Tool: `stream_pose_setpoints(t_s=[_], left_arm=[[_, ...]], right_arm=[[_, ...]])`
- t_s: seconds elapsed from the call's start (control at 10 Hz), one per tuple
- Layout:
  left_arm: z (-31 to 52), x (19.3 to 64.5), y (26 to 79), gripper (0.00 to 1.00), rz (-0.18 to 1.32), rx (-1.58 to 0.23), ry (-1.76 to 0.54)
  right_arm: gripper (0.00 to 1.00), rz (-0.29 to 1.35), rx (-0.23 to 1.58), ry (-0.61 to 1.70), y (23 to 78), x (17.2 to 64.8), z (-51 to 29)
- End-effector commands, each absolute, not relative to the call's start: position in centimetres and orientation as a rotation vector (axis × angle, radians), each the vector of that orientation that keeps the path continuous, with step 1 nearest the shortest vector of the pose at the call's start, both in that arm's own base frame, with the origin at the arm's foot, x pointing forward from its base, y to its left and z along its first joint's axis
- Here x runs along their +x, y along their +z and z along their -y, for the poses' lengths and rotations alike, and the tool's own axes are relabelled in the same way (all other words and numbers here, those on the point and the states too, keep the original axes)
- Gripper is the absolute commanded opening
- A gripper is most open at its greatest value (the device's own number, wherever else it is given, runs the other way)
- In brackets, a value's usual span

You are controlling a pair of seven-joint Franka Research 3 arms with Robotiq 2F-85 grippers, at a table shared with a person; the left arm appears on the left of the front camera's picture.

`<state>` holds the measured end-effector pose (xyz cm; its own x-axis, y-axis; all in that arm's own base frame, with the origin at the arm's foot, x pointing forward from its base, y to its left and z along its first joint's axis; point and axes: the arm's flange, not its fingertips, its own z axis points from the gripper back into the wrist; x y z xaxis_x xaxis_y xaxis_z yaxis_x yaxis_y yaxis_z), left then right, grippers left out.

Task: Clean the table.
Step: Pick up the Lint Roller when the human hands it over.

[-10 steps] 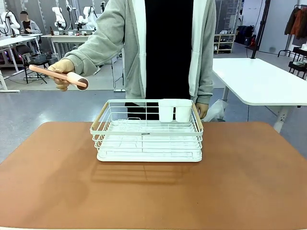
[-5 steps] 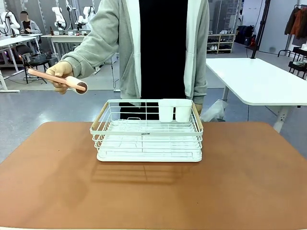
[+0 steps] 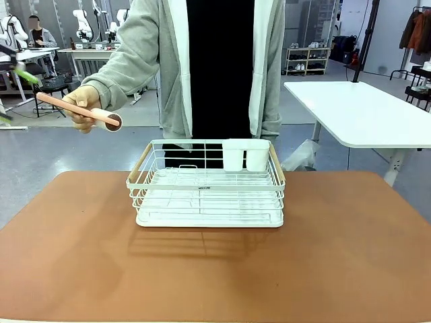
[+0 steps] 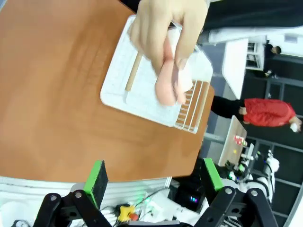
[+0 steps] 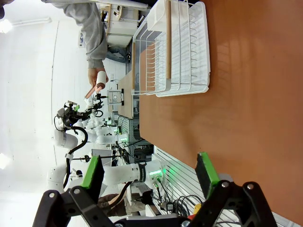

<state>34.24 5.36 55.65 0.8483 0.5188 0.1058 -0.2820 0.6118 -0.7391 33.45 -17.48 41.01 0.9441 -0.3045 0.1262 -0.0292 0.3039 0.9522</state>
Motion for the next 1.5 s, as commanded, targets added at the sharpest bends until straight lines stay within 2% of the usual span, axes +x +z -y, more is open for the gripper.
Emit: stream_pose_setpoints(t_s=[0.0,0.5,0.9,1.0,1.1,1.2,1.3,1.4], left_arm=[[-3.3,36.1,53.9,1.00,0.381,-0.800,0.522],[-1.7,39.1,51.5,1.00,0.426,-0.815,0.517],[-2.2,39.2,51.3,1.00,0.435,-0.837,0.525],[-2.3,39.2,51.4,0.85,0.459,-0.836,0.511],[-2.4,39.2,51.4,0.81,0.455,-0.838,0.519],[-2.4,39.3,51.3,0.66,0.449,-0.839,0.524],[-2.5,39.3,51.2,0.62,0.448,-0.841,0.526],[-2.5,39.3,51.3,0.48,0.450,-0.846,0.525]], right_arm=[[1.00,0.318,1.273,-0.188,41.3,33.3,17.3],[1.00,0.318,1.273,-0.188,41.3,33.3,17.3],[1.00,0.318,1.273,-0.188,41.3,33.3,17.3],[1.00,0.318,1.273,-0.188,41.3,33.3,17.3],[1.00,0.318,1.273,-0.188,41.3,33.3,17.3],[1.00,0.318,1.273,-0.188,41.3,33.3,17.3],[1.00,0.318,1.273,-0.188,41.3,33.3,17.3],[1.00,0.318,1.273,-0.188,41.3,33.3,17.3]])
